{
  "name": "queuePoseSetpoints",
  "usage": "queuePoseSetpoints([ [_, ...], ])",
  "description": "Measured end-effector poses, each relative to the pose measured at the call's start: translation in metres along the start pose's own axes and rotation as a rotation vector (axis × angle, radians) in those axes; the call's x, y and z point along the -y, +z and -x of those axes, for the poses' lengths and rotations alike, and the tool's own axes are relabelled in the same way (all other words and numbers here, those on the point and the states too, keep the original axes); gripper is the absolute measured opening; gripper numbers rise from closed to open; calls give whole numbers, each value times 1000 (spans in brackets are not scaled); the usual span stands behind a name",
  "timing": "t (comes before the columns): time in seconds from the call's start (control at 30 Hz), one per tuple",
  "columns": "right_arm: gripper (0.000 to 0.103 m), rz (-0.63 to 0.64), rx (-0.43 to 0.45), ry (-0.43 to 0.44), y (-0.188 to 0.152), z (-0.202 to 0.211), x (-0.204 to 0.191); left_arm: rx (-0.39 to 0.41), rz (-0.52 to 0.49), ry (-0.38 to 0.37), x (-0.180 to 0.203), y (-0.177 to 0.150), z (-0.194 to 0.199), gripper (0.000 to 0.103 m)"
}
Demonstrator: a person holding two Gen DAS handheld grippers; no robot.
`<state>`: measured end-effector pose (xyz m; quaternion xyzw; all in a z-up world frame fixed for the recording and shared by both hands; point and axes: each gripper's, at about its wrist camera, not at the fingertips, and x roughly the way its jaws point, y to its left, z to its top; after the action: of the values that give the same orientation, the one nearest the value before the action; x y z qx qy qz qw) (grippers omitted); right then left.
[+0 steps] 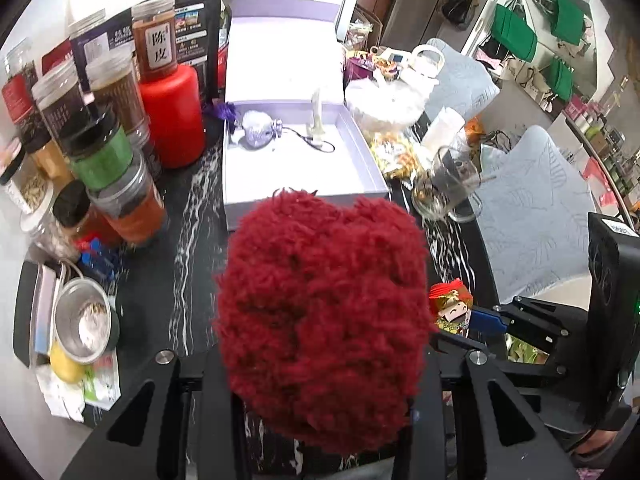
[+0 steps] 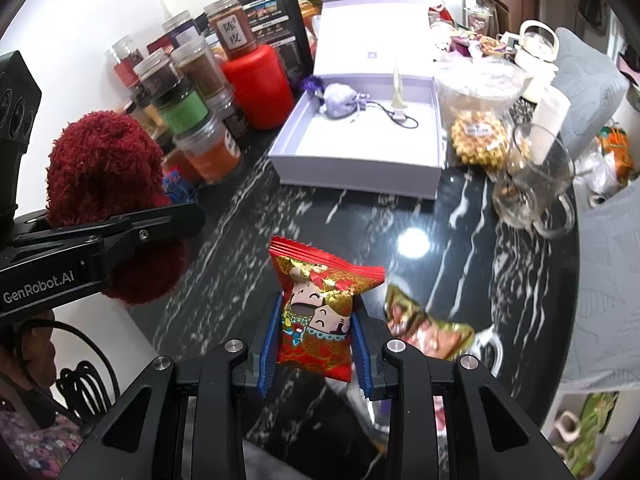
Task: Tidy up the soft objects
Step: 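Carry the pouch in the left tool and packet in the right tool to the gift box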
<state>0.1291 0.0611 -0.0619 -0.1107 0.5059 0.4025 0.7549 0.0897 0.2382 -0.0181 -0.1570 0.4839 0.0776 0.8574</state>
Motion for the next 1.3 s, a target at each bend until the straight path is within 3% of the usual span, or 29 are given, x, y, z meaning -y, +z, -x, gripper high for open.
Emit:
queuePoseSetpoints([
  [0.67, 31, -3, 87, -52, 97, -2, 32, 63, -77, -36, -4, 98, -17, 34],
  [0.83, 31, -29, 102, -57, 120, -4, 41, 60, -84, -77, -7, 127, -25, 34],
  [1.3, 31, -42, 134, -82, 175, -22, 70, 85, -113, -73, -13, 190, -49, 34],
])
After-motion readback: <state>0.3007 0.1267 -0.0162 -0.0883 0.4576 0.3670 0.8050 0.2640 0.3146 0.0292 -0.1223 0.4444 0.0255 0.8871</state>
